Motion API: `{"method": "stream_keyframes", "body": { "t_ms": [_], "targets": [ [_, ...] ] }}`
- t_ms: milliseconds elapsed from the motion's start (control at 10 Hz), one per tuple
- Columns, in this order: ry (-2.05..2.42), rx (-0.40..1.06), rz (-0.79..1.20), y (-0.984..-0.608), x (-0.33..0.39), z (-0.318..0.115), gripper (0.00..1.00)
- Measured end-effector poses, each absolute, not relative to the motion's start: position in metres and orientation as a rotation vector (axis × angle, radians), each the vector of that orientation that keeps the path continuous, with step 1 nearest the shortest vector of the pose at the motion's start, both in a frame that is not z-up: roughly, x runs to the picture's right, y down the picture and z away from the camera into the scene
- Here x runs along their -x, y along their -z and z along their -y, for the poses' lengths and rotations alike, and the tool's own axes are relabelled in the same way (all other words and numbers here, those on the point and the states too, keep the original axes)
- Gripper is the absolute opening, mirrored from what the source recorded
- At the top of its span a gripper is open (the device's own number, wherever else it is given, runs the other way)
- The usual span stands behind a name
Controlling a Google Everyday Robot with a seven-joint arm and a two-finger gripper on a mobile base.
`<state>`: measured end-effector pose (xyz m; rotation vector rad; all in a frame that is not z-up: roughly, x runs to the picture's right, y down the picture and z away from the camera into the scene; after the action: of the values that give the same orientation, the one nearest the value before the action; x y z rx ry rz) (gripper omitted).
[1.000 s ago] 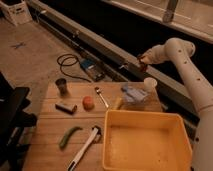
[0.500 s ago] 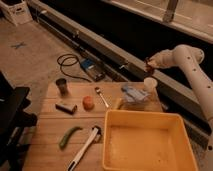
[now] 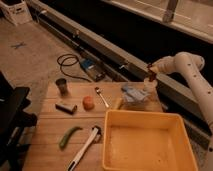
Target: Place grapes in paper cup
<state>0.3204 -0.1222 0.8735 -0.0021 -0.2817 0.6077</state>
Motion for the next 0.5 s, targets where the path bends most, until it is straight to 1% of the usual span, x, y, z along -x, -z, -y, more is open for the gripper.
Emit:
{"method": "stream_keyframes", "body": {
  "t_ms": [400,500],
  "targets": [
    [-0.654,0.031,0.268,-0.892,-0.329,0.103,0.01],
    [-0.664,0.039,0.266,-0.896,-0.331,0.098,0.05]
  ]
}}
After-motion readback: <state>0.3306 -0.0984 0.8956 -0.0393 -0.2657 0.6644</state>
